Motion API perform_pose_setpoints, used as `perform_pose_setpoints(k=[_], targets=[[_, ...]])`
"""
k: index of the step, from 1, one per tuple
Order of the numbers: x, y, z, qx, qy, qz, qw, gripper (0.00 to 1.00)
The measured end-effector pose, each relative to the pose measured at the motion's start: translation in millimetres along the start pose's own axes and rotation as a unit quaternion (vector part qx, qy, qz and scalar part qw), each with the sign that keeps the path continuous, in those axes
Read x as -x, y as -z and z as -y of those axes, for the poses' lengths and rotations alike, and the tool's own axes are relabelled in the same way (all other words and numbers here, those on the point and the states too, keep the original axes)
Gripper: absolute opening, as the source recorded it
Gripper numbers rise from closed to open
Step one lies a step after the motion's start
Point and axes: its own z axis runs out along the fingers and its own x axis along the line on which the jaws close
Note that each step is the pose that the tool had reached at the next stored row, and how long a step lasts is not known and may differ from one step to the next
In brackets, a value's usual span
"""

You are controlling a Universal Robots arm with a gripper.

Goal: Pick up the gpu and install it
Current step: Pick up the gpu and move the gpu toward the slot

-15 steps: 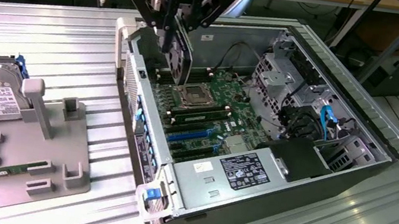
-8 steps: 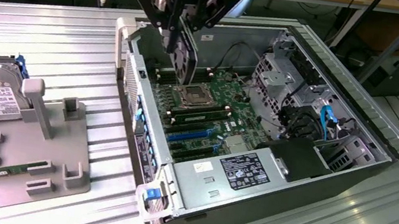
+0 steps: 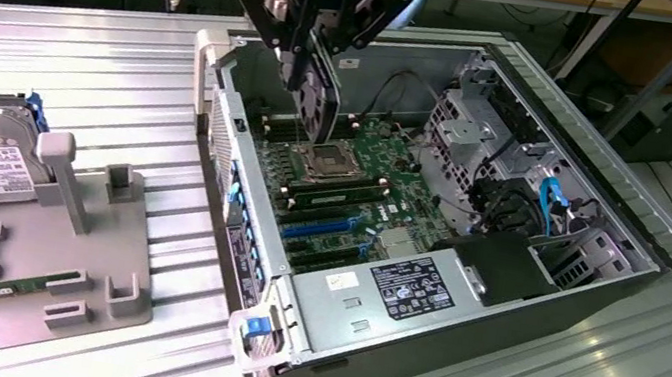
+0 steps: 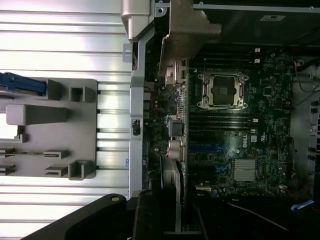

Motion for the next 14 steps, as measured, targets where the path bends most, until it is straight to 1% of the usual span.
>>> perform_pose_setpoints(k=[14], targets=[[12.7,-1.5,0.3,0.0,0.0,0.0,1.0,0.28]])
